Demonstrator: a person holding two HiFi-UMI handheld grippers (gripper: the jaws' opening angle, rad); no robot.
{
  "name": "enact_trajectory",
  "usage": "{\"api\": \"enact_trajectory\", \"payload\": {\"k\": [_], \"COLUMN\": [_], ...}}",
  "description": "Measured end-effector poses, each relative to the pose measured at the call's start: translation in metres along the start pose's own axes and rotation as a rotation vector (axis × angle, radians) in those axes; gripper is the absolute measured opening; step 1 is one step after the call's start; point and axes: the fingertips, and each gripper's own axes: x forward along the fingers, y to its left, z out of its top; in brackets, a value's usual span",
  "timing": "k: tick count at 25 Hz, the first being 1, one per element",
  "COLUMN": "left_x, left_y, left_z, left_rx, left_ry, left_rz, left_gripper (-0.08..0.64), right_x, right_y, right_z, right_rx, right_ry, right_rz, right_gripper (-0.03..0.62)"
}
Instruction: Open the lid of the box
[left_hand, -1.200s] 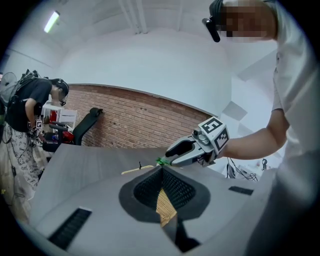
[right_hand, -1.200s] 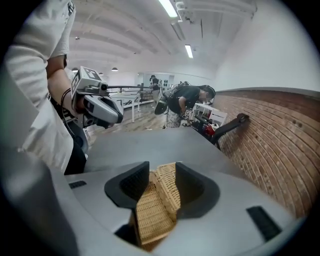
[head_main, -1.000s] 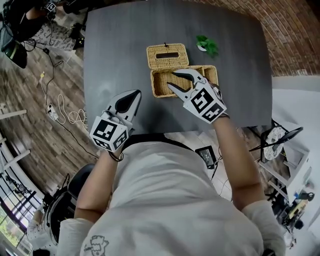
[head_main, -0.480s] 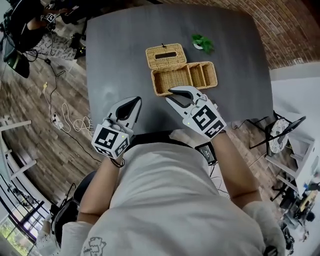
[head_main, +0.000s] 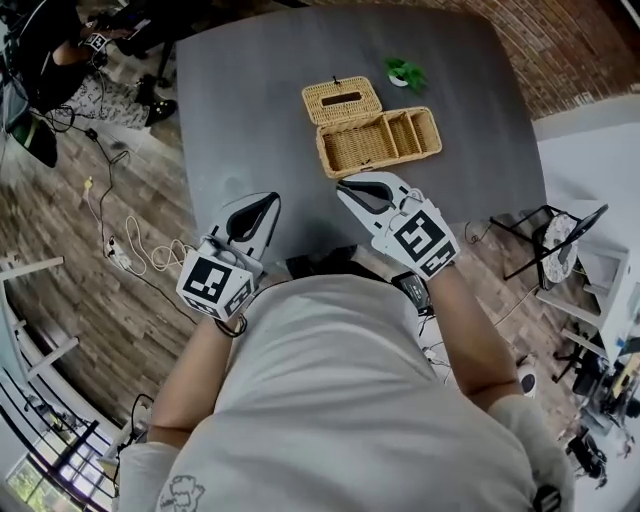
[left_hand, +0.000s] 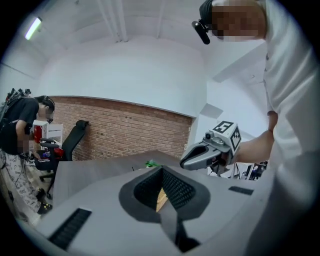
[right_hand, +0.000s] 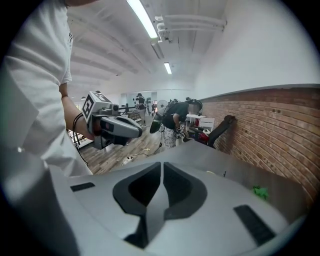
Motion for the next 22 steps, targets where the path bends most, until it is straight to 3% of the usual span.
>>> {"api": "enact_trajectory", "payload": {"k": [7,16,22], "left_x": [-0.032,-0.052,-0.049], "left_y": [-0.005,-0.023,-0.058], "left_z": [-0.008,0.017,0.02], "left_rx": [-0.003,0.037,0.043], "left_ry": [-0.019,-0.099,-0.123], "left_rz": [-0.043,-0.019,0.001], "left_gripper": [0.011,0.011,0.011], "right_x": [-0.003,-0.028,-0.065], "right_y": [0.033,0.052,0.068], "right_z": [-0.003,0.007,0.005], "right_rx": [0.029,0.017,-0.038], "right_ry": [0.003,-0.049,-0.061], "right_rz": [-0.038,-0.047,0.006], "right_gripper": [0.006,0.005,0.005]}}
